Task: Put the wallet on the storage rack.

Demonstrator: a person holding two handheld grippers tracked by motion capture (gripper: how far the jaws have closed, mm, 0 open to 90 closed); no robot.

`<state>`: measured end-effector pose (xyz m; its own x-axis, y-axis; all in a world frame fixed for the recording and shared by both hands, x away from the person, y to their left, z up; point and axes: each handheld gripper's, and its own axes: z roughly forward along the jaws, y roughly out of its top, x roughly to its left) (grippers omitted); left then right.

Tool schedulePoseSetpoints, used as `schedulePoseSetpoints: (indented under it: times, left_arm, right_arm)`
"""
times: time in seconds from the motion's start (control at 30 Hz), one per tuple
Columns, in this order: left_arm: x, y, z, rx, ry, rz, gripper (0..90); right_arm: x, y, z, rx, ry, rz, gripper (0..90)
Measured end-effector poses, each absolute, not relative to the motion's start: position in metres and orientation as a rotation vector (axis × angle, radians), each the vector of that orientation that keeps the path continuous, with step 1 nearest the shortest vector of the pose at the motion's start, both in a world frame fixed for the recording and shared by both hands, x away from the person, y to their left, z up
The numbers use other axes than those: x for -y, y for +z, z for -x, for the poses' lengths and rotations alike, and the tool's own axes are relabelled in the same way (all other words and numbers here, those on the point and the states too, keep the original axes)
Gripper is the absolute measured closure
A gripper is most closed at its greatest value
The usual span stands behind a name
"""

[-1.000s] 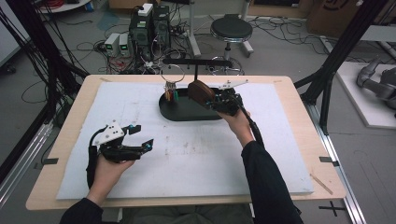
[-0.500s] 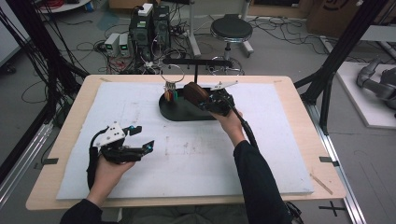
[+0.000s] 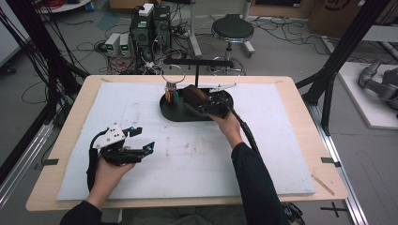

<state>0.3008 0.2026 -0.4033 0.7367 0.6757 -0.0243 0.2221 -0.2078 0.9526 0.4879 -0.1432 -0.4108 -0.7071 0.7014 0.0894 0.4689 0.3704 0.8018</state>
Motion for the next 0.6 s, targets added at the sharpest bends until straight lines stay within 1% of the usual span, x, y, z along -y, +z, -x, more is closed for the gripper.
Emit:
schedulePoseSetpoints:
  times: [0.6]
  left_arm:
    - [-0.202,-0.404,-0.301,-0.699,0.473,-1.777,24.7]
  right_arm:
    - [0.150,-0.423,-0.494,-2.368,1.131,-1.125,66.4]
